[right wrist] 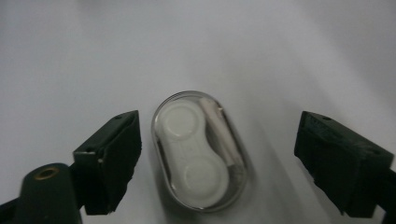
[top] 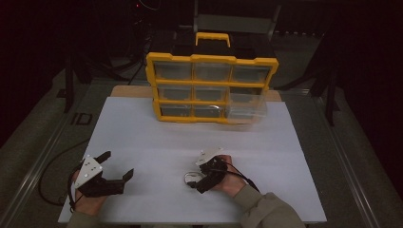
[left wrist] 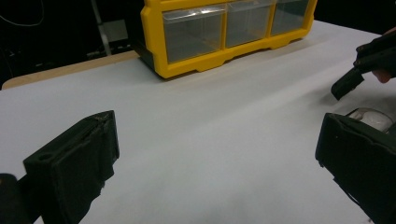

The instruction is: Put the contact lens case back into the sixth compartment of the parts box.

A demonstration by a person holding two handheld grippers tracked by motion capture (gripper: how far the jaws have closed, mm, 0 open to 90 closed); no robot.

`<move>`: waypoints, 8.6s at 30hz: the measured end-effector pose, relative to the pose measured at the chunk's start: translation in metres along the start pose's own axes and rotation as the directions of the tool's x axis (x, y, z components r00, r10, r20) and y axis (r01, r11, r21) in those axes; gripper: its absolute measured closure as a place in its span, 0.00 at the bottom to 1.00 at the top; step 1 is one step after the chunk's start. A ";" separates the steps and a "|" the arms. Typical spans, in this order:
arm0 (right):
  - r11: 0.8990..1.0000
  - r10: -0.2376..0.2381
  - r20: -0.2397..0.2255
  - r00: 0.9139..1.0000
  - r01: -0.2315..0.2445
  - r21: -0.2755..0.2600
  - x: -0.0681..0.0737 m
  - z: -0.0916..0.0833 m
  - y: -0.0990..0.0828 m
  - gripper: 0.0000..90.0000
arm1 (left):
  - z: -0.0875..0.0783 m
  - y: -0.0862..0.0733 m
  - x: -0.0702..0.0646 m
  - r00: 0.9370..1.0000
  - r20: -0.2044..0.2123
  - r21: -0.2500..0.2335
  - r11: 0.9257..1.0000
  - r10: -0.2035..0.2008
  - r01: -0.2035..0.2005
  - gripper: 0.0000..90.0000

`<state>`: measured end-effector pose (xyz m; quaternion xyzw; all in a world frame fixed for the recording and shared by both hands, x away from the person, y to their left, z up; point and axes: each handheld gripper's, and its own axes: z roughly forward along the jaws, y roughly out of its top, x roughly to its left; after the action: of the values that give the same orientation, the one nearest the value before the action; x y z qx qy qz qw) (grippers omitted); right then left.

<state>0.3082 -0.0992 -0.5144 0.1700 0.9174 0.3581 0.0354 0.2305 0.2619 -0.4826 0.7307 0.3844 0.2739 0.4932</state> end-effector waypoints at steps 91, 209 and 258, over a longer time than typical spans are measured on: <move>0.996 0.092 0.023 0.995 -0.092 0.012 0.000 -0.103 0.033 0.55 | 0.002 -0.003 -0.002 1.000 -0.018 0.005 1.000 0.003 -0.003 0.00; 0.959 0.282 0.273 0.920 -0.263 -0.107 -0.091 -0.193 0.084 0.55 | 0.002 -0.004 -0.001 1.000 -0.024 0.000 1.000 -0.003 0.003 0.00; 0.933 0.358 0.430 0.829 -0.327 -0.147 -0.133 -0.207 0.084 0.54 | 0.003 -0.005 -0.002 1.000 -0.019 0.004 1.000 0.000 0.000 0.00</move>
<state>0.4183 -0.2203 -0.3124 0.4085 0.8261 0.3401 0.1873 0.2307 0.2598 -0.4883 0.7290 0.3897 0.2802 0.4881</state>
